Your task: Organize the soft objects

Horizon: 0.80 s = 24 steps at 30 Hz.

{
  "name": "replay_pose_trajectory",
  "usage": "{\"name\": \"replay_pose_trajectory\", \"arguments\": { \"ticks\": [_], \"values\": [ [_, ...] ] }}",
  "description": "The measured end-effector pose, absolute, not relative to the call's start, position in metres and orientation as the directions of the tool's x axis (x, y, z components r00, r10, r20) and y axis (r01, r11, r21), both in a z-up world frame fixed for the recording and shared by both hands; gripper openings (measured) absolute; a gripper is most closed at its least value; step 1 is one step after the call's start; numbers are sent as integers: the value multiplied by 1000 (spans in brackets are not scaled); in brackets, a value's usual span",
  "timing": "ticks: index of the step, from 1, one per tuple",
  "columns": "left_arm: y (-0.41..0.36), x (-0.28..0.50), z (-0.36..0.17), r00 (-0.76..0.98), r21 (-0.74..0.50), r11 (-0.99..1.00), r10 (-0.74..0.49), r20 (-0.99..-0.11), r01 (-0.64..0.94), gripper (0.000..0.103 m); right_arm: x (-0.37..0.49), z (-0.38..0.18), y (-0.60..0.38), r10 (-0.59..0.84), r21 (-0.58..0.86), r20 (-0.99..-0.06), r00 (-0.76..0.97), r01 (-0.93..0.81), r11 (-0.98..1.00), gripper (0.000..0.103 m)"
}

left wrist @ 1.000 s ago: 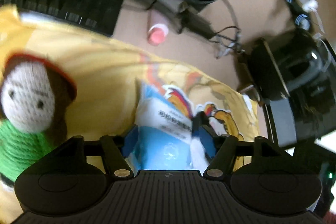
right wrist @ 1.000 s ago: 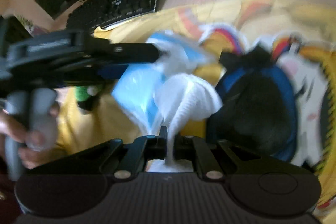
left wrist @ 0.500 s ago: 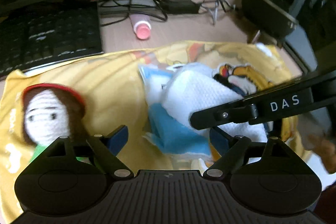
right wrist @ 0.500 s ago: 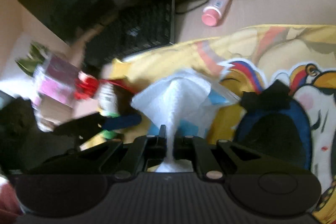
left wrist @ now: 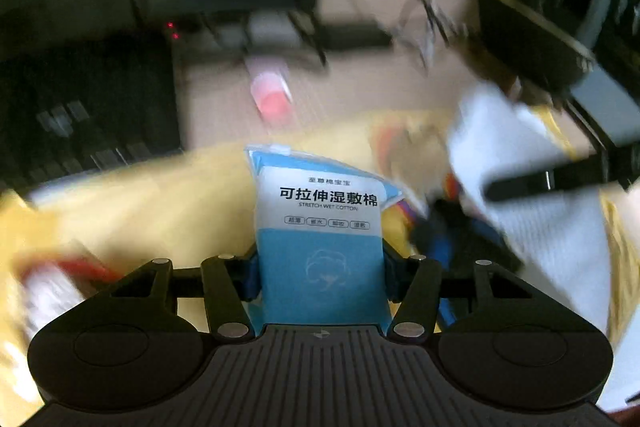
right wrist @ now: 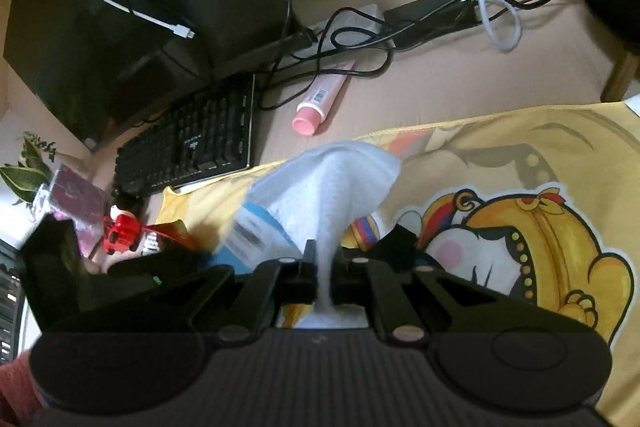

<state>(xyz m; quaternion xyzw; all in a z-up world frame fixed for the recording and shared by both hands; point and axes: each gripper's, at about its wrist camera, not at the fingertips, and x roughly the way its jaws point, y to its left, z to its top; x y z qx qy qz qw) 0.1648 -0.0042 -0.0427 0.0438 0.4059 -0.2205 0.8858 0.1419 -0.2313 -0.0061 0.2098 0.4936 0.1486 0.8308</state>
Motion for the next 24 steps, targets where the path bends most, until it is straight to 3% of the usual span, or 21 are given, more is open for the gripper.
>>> {"name": "replay_pose_trajectory", "arguments": {
  "ticks": [3,7,10,15,19,22,24],
  "values": [
    [10,191,-33,640,-27,928,-278,-717,373,60,144,-8,-227,459,497,-760,460,-43,867,5],
    [36,237,-45,634,-53,968,-201,-746,245,63,145,-10,-215,463,486,-768,442,-68,872,5],
    [52,248,-47,614,-134,970,-233,-754,204,71,146,-13,-207,458,471,-780,426,-81,878,5],
    [77,208,-10,697,-146,967,-252,-671,209,93,148,-16,-200,459,466,-787,412,-90,880,5],
    [107,176,0,734,-61,980,-181,-654,187,93,148,-20,-192,467,467,-793,392,-101,879,7],
    [128,161,-22,709,4,993,-83,-701,120,93,145,-22,-182,474,466,-796,375,-120,877,7],
    [137,161,-42,660,-37,996,-79,-747,78,93,142,-23,-175,482,468,-798,363,-132,874,7]
  ]
}}
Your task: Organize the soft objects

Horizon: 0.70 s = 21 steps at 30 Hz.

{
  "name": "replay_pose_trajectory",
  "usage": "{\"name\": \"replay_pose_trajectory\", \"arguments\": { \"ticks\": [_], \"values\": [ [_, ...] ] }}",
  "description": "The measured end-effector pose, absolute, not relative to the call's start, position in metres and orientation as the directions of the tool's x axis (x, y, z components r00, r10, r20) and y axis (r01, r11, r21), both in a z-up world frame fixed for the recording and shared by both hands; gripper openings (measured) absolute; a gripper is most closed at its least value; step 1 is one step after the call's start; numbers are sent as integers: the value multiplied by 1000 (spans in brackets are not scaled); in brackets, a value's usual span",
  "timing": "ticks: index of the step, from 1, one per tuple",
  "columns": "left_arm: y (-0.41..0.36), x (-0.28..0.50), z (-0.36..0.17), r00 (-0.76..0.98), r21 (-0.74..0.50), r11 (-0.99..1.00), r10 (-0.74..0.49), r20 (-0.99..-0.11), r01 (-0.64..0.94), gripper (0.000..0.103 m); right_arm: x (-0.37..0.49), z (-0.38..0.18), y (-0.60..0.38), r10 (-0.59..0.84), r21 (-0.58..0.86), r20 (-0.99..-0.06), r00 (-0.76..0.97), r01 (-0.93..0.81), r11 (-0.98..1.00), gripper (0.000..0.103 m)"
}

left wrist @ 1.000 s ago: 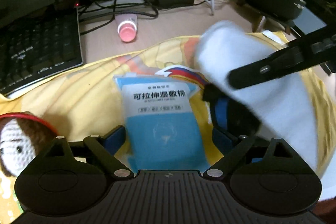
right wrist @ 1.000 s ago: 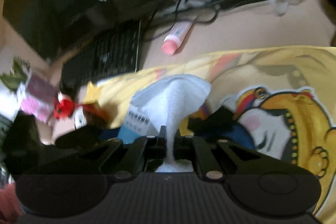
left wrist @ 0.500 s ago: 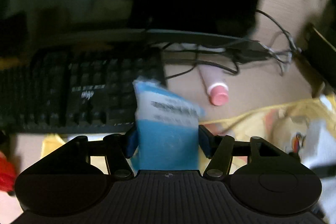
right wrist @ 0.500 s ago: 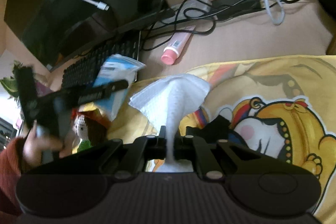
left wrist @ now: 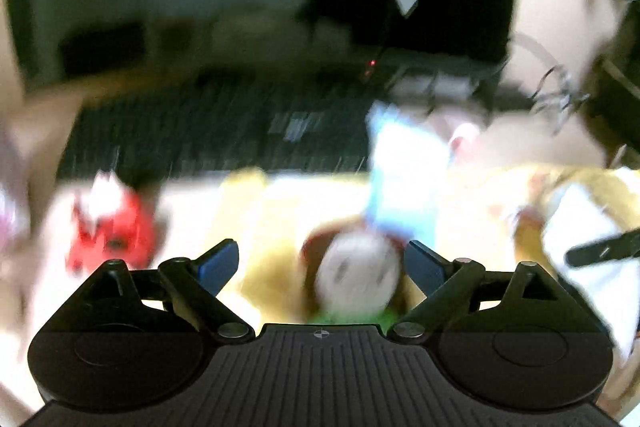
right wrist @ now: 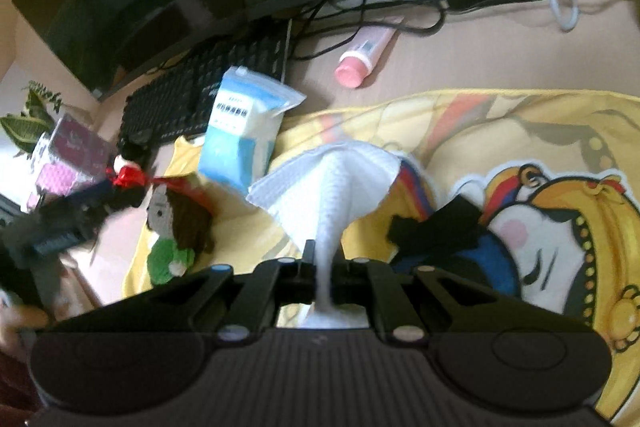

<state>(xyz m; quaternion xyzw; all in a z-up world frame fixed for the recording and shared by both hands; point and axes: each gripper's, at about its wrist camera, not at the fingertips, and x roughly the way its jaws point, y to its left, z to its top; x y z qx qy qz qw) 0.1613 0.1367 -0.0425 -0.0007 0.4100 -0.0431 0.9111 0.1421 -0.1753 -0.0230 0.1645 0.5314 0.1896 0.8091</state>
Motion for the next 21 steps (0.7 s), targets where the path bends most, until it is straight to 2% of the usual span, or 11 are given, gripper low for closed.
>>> {"name": "replay_pose_trajectory", "arguments": {
  "ticks": [4,6,7,10,15,17,21],
  "values": [
    [134,175,-75,604,-93,993,-116,-789,69,93,139,-19,-160,478,444,-805,352,-177,878,6],
    [124,184,-83,599,-99,989,-148,-787,114,75,138,-14,-153,462,414,-811,359,-206,887,7],
    [121,188,-85,594,-111,985,-170,-786,135,59,137,-11,-151,453,397,-813,366,-221,891,6],
    [118,190,-81,593,-122,975,-211,-777,187,58,134,-1,-149,441,368,-809,390,-250,896,6],
    [96,185,-67,577,-217,919,-378,-724,330,59,132,5,-158,434,373,-800,414,-222,901,7],
    [76,195,-77,542,-232,900,-411,-733,369,59,134,7,-160,446,396,-794,415,-204,895,7],
    [52,213,-107,473,-223,899,-394,-788,377,58,135,15,-146,456,382,-781,427,-250,890,7]
  ]
}}
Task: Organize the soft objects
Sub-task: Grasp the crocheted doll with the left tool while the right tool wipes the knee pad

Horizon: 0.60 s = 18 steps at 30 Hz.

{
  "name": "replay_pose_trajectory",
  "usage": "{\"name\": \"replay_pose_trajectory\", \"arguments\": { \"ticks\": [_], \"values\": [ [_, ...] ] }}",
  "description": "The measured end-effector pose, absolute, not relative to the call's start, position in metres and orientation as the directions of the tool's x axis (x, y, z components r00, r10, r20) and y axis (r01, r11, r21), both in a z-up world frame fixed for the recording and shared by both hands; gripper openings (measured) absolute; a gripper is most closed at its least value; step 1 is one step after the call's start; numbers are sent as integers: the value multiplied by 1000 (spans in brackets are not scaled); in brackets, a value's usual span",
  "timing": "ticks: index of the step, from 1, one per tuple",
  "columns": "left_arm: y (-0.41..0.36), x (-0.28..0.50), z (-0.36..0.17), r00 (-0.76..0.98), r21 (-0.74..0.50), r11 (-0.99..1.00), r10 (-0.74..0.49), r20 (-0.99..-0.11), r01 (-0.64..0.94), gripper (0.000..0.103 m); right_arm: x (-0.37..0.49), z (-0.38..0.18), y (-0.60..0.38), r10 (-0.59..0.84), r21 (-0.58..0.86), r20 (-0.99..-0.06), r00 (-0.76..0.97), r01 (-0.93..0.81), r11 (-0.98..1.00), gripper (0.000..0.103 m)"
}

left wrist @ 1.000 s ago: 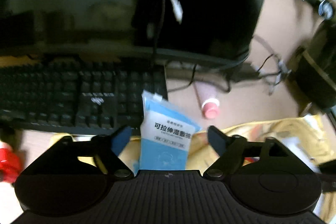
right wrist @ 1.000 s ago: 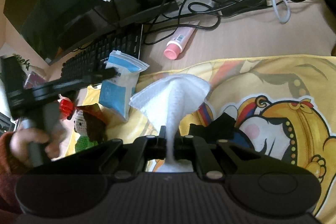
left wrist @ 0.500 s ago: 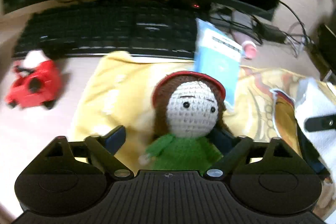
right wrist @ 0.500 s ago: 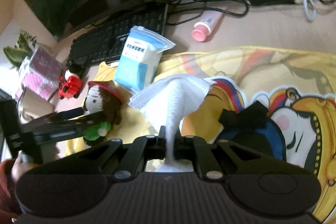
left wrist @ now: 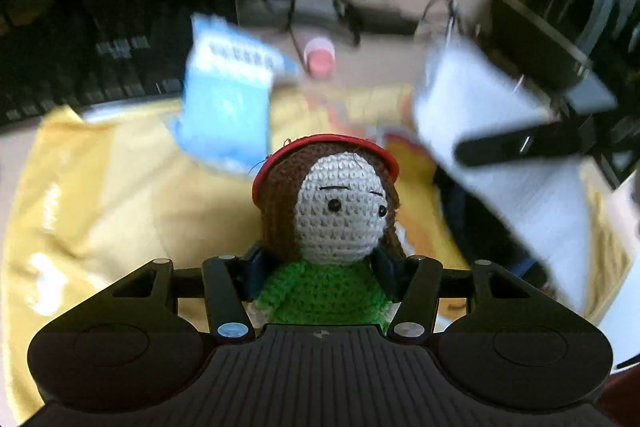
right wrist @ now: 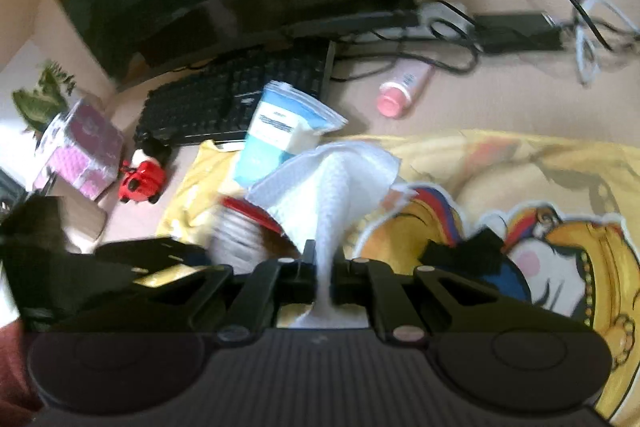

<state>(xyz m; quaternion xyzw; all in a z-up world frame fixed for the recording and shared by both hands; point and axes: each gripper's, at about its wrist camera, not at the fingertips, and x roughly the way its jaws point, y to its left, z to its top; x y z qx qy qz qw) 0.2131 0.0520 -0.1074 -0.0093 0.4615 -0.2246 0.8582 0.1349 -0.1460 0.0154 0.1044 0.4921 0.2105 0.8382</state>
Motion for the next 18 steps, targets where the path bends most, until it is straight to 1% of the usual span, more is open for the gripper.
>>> {"name": "replay_pose_trajectory", "arguments": {
  "ticks": [2,4,5,6,8,10,14,18],
  "values": [
    [50,212,-108,476,-222,898,-396,-786,379,62,137,21,-135,481,393,-768,422,-281,875,7],
    [37,173,-95,509,-224,924,-360,-782,310,66,143,23,-125,565,481,-726,392,-298,824,6],
    [32,158,-90,519,-223,933,-344,-782,282,68,147,21,-119,612,534,-702,364,-299,791,6],
    [31,157,-91,516,-220,935,-339,-786,279,68,151,17,-111,628,549,-699,343,-306,778,6],
    [29,153,-90,516,-220,936,-336,-788,274,68,158,7,-94,633,545,-711,308,-328,772,6],
    [29,148,-85,517,-217,937,-334,-788,274,68,161,-3,-85,568,474,-766,300,-332,815,7],
    [30,137,-78,521,-222,937,-337,-784,271,69,158,-4,-102,574,491,-763,298,-311,814,7],
    [34,119,-65,513,-229,935,-342,-787,272,69,150,-6,-116,547,475,-783,296,-283,833,7]
  ]
}}
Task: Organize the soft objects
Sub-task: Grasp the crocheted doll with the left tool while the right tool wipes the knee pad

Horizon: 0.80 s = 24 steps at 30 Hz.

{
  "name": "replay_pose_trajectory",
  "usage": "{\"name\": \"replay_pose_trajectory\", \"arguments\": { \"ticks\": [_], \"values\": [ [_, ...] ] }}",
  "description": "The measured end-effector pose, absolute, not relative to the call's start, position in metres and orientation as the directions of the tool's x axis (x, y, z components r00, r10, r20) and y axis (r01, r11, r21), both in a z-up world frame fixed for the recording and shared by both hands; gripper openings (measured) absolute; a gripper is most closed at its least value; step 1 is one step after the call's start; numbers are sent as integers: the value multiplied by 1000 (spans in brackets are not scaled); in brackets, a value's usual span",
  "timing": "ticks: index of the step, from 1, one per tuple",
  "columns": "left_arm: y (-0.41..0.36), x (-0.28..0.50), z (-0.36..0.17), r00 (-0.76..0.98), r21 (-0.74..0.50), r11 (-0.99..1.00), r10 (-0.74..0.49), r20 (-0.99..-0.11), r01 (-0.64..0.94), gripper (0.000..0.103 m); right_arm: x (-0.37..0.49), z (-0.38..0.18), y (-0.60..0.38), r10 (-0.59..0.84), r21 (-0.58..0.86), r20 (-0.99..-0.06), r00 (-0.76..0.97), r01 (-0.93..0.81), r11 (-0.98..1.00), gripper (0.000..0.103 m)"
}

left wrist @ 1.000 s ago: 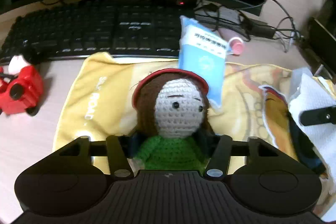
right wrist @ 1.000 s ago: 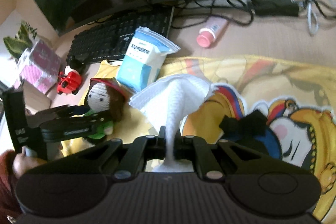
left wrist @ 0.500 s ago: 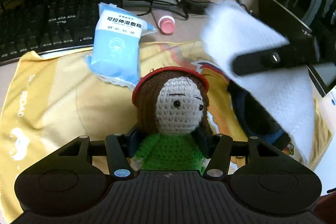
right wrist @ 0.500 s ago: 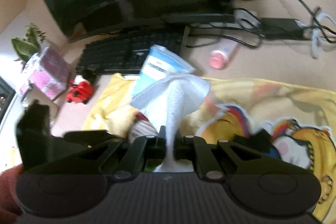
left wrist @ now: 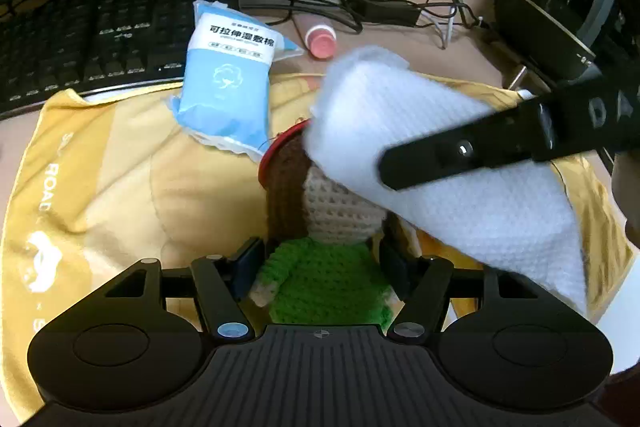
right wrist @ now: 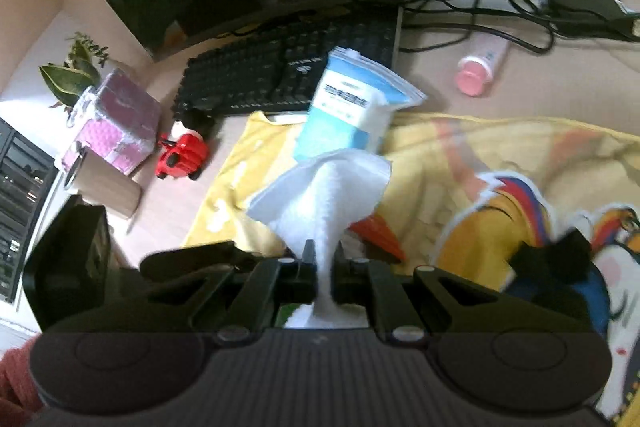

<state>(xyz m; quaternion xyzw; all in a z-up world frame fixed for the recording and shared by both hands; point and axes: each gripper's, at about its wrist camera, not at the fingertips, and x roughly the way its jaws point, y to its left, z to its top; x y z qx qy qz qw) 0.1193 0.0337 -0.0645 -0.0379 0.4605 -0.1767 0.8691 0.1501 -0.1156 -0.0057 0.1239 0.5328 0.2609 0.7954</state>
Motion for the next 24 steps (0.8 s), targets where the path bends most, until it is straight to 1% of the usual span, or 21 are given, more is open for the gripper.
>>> {"name": "replay_pose_trajectory", "arguments": {
  "ticks": [3,4,5,8,11,14,17,19,21,24],
  "values": [
    [51,99,-48,505,-213,928,-347,-791,305,74,144,-10,-115,522,453,-802,292,-273,849,7],
    [58,88,-43,511,-195,930,-336,-791,311,80,142,-10,-114,517,448,-805,291,-272,852,7],
    [64,78,-37,517,-176,932,-326,-792,317,83,139,-10,-111,528,457,-801,282,-282,844,7],
    [94,58,-27,516,-166,944,-297,-803,285,84,127,-14,-93,563,475,-793,234,-343,811,7],
    [117,48,-23,516,-166,958,-266,-814,232,83,116,-28,-76,541,449,-820,187,-377,810,7],
    [124,37,-19,519,-183,960,-270,-811,213,83,110,-31,-76,529,434,-829,179,-389,812,7],
    [123,29,-11,531,-181,955,-282,-799,235,85,107,-28,-84,505,425,-848,159,-365,828,7],
    [121,28,-7,543,-175,952,-288,-789,251,88,99,-25,-86,530,452,-838,129,-379,807,7],
    [118,31,-4,552,-186,948,-304,-777,260,89,92,-26,-85,538,463,-837,97,-396,793,7],
    [104,37,1,555,-194,934,-336,-761,300,89,88,-36,-86,478,405,-872,105,-396,824,7]
  ]
}}
